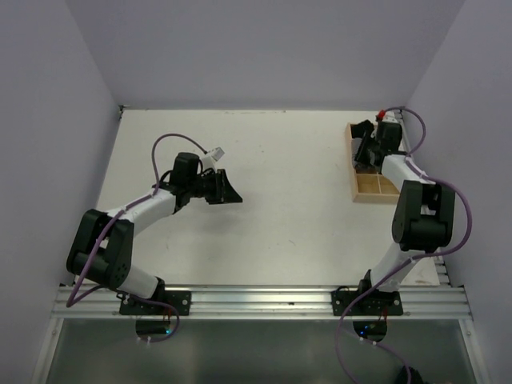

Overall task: Roll the underwear
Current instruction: Place the rolled underwear into the container

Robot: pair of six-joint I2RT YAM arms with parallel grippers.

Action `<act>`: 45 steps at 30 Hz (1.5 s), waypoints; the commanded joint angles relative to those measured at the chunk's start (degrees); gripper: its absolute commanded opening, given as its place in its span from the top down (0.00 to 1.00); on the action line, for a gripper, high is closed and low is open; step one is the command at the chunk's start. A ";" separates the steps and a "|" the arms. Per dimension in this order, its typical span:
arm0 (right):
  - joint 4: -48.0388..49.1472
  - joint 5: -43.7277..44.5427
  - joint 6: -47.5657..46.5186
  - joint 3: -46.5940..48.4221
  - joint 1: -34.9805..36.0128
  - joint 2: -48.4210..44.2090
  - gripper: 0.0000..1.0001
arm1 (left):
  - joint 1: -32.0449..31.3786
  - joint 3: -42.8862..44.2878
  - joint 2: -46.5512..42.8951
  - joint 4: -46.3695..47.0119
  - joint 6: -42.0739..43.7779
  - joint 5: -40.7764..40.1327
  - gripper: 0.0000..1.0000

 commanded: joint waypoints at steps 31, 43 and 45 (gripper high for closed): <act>3.55 -6.77 -3.44 -8.28 -4.66 -2.61 0.99 | -0.68 -4.87 -2.64 8.00 -3.47 0.65 0.70; 19.10 -1.94 3.26 -19.88 -4.57 -6.21 0.97 | -0.95 -3.81 -3.86 6.69 -2.51 0.92 0.69; 18.85 -1.49 2.56 -19.63 -4.66 -5.43 0.96 | -0.95 -3.73 -4.22 5.99 -1.89 0.83 0.69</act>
